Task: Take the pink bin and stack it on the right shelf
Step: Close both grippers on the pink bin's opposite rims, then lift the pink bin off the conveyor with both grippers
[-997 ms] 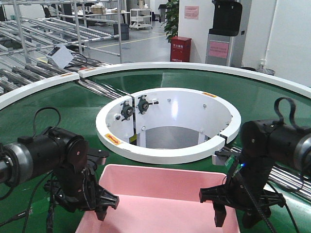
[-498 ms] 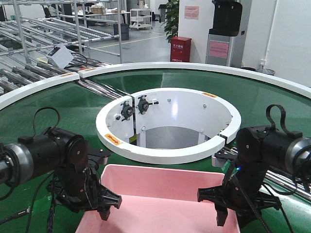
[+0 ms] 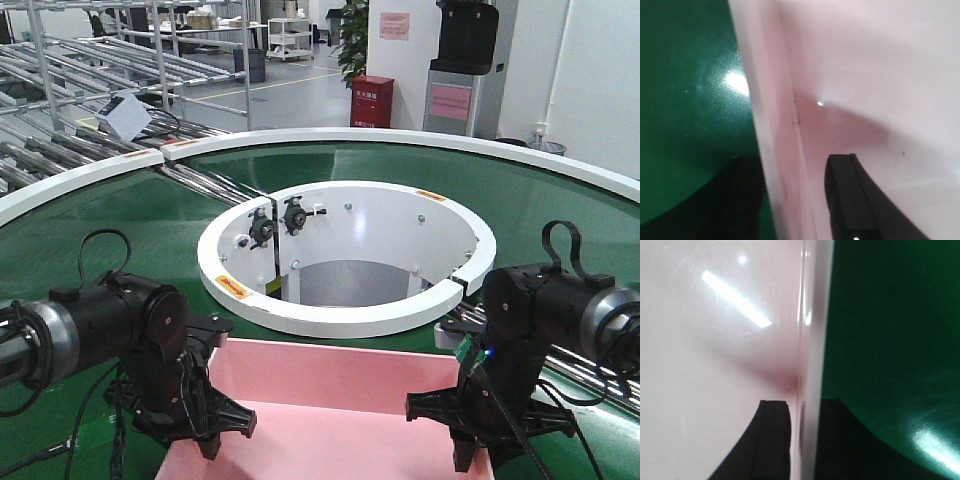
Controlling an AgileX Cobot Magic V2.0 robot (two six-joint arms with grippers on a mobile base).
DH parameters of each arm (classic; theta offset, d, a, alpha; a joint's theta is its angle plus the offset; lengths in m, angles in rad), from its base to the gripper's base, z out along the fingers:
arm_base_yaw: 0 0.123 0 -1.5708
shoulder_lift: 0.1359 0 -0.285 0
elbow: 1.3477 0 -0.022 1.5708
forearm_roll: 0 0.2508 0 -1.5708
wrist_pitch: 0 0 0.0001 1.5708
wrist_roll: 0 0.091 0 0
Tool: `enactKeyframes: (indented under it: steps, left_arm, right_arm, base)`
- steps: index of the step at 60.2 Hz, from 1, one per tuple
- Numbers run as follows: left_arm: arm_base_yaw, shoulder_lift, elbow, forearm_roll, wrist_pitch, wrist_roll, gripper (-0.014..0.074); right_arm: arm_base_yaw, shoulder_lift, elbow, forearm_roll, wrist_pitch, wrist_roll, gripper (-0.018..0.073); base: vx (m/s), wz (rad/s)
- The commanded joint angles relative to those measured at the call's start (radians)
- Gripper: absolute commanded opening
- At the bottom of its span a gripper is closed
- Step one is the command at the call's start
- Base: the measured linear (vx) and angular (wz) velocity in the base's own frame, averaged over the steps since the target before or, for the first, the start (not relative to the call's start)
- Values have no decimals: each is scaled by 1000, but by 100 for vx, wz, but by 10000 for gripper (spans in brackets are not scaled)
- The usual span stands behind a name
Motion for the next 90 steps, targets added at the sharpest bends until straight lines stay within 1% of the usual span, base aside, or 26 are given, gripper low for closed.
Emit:
enactKeyframes:
  steps: [1,20,28,34,37,40,50,58,74,79,84,87,90]
  left_arm:
    - [2,-56,-32,0,-24,-14,336]
    - [0,-56,-32,0,-27,-13,238]
    - [0,-56,-32,0,-28,-12,229]
    - [0,-56,-32,0,-31,-13,230]
    - [0,-56,-32,0,-29,-13,216]
    - [0,-56,-32,0,-26,-10,192]
    - [0,-56,-32,0,-22,-14,63]
    - [0,-69,-32,0,19,-19,10]
    - [-5,-242,-32,40,33,-119,1]
    - [-22,-322,-16,66,21,-155,3]
    - [-59,-404,35,133,-15,-233,3]
    - [-83,-458,91,170,-31,-297,3]
    - [-111,-508,145,198,-51,-342,4]
  right_arm:
    - [2,-53,-29,-20,-5,-3,145]
    - [2,-53,-29,-27,4,0,-15]
    - [2,-53,-29,-27,-1,2,-13]
    - [2,-53,-29,-12,-2,2,-12]
    - [2,-53,-29,2,-2,2,-12]
    - [2,-53,-29,9,0,2,-12]
    - [2,-53,-29,13,-15,0,-12]
    - [2,-64,-30,9,-24,1,-9]
    - [3,-211,-29,-27,-36,-1,-9]
    - [3,-270,-27,-33,-35,-14,-9]
    - [13,-333,-3,-66,-39,-14,-9]
    - [31,-382,28,-119,-54,-3,-9]
    - [60,-424,67,-177,-68,12,-9]
  base:
    - [0,0]
    - [0,0]
    - [0,0]
    - [0,0]
    - [0,0]
    - [0,0]
    - [0,0]
    - [0,0]
    - [0,0]
    - [0,0]
    - [0,0]
    - [0,0]
    - [0,0]
